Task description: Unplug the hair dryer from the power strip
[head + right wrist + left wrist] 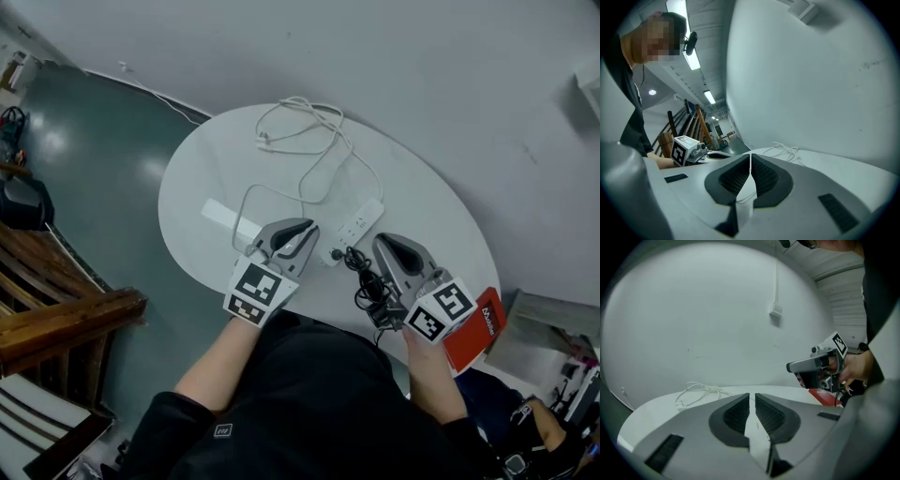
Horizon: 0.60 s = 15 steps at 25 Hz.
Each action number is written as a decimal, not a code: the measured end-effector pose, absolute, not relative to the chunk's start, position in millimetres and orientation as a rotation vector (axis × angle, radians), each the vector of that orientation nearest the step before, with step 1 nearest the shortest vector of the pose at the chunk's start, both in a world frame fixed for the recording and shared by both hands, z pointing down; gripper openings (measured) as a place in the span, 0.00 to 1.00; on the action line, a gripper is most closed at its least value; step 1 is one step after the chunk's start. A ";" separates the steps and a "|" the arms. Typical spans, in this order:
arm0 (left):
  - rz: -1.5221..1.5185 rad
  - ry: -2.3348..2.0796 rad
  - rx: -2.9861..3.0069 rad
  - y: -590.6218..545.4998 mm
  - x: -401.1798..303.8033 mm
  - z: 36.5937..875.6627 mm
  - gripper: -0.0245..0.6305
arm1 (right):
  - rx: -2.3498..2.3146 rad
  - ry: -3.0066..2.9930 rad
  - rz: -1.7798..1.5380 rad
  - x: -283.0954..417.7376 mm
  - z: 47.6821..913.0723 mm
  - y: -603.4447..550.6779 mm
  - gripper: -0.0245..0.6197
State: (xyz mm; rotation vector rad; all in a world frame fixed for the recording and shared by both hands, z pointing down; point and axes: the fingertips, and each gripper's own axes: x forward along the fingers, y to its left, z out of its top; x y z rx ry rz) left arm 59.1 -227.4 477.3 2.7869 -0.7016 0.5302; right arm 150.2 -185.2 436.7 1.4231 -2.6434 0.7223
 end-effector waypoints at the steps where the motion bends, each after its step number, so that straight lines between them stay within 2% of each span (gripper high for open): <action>1: 0.550 -0.695 2.774 -226.2 60.4 485.3 0.08 | 1.414 -2.634 0.740 151.3 443.0 -186.4 0.10; 3: 0.600 -0.681 2.754 -223.1 61.9 501.5 0.11 | 1.392 -2.620 0.770 151.8 452.8 -188.4 0.10; 5: 0.648 -0.659 2.740 -219.2 64.0 516.6 0.19 | 1.357 -2.611 0.792 149.8 460.7 -189.5 0.10; 15: 0.690 -0.441 2.731 -189.6 97.2 562.1 0.27 | 1.224 -2.574 0.908 139.4 493.6 -190.0 0.10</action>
